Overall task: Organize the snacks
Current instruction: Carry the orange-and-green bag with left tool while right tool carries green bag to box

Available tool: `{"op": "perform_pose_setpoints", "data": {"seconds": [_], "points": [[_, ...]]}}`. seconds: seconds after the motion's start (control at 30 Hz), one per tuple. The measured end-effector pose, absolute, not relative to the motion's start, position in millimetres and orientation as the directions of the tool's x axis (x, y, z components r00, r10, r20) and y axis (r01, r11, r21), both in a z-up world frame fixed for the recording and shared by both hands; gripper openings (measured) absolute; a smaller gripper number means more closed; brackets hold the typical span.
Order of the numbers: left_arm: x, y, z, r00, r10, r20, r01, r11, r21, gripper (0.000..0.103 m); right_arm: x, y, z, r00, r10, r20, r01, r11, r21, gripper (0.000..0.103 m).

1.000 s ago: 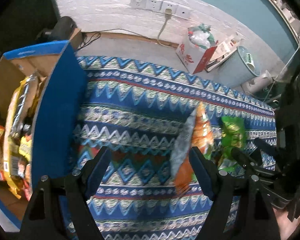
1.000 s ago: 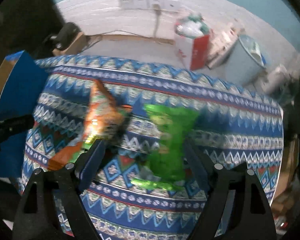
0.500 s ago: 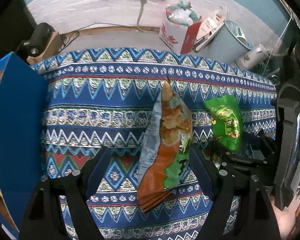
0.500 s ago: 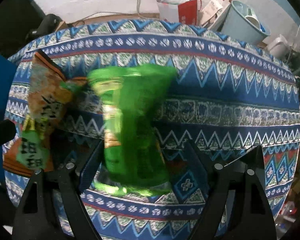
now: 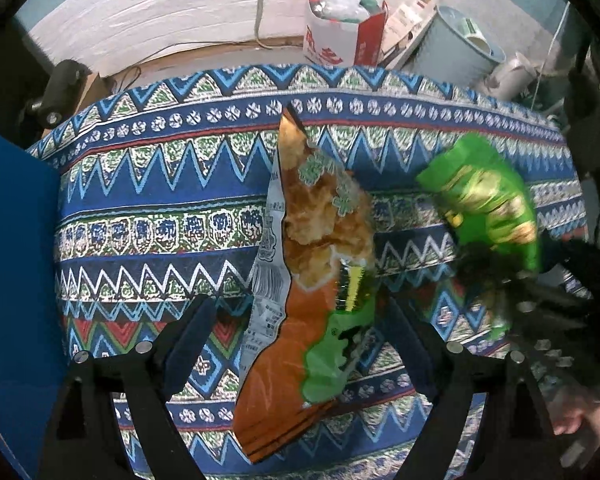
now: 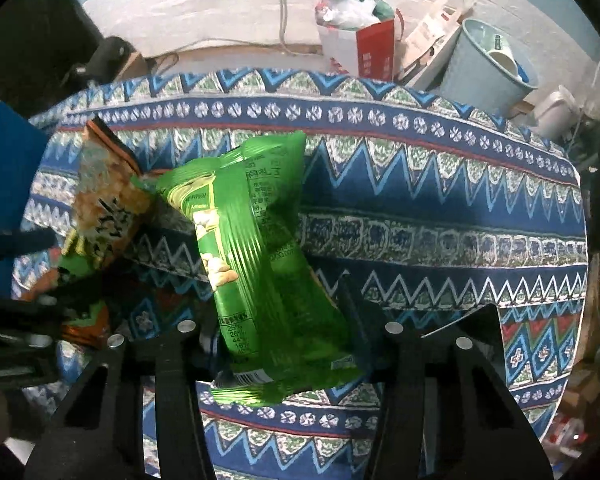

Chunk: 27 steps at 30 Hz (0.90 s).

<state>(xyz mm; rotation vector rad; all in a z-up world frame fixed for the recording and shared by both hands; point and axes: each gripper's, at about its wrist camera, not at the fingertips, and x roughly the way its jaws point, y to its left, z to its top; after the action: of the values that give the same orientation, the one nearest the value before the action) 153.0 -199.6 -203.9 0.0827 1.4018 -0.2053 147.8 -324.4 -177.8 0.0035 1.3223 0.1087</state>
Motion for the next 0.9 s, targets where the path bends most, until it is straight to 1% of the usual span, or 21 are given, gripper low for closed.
{"op": "perform_pose_setpoints", "data": {"seconds": [0.07, 0.1, 0.13, 0.17, 0.23, 0.27, 0.3, 0.4, 0.77, 0.9], "points": [[154, -202, -210, 0.152, -0.087, -0.985, 0.204, 0.977, -0.055, 0.086, 147, -324, -172, 0.251, 0.091, -0.964, -0.081, 0.994, 0.073, 0.048], [154, -201, -212, 0.150, -0.089, -0.985, 0.205, 0.977, -0.057, 0.077, 147, -323, -171, 0.256, 0.095, -0.962, -0.083, 0.994, 0.077, 0.048], [154, -199, -212, 0.148, -0.104, -0.984, 0.204, 0.976, -0.072, 0.071, 151, -323, -169, 0.258, 0.100, -0.961, -0.084, 0.993, 0.080, 0.048], [155, -197, -213, 0.143, -0.123, -0.982, 0.203, 0.975, -0.092, 0.059, 150, -323, -168, 0.261, 0.104, -0.960, -0.085, 0.993, 0.085, 0.048], [153, -194, -213, 0.152, -0.131, -0.980, 0.198, 0.975, -0.100, 0.054, 150, -322, -164, 0.268, 0.114, -0.957, -0.087, 0.992, 0.093, 0.048], [152, -193, -211, 0.166, -0.127, -0.978, 0.205, 0.975, -0.092, 0.043, 150, -322, -160, 0.273, 0.117, -0.955, -0.088, 0.991, 0.097, 0.048], [151, -191, -209, 0.170, -0.126, -0.977, 0.212, 0.973, -0.089, 0.041, 150, -321, -158, 0.277, 0.120, -0.953, -0.089, 0.991, 0.099, 0.048], [149, -187, -201, 0.185, -0.125, -0.975, 0.218, 0.972, -0.083, 0.032, 157, -321, -154, 0.292, 0.128, -0.948, -0.094, 0.990, 0.104, 0.048], [132, -163, -141, 0.346, -0.087, -0.934, 0.223, 0.975, -0.008, 0.030, 163, -303, -120, 0.364, 0.151, -0.919, -0.131, 0.985, 0.110, 0.048], [130, -149, -121, 0.396, -0.085, -0.914, 0.212, 0.977, 0.001, 0.030, 164, -293, -104, 0.398, 0.157, -0.904, -0.151, 0.983, 0.105, 0.048]]}}
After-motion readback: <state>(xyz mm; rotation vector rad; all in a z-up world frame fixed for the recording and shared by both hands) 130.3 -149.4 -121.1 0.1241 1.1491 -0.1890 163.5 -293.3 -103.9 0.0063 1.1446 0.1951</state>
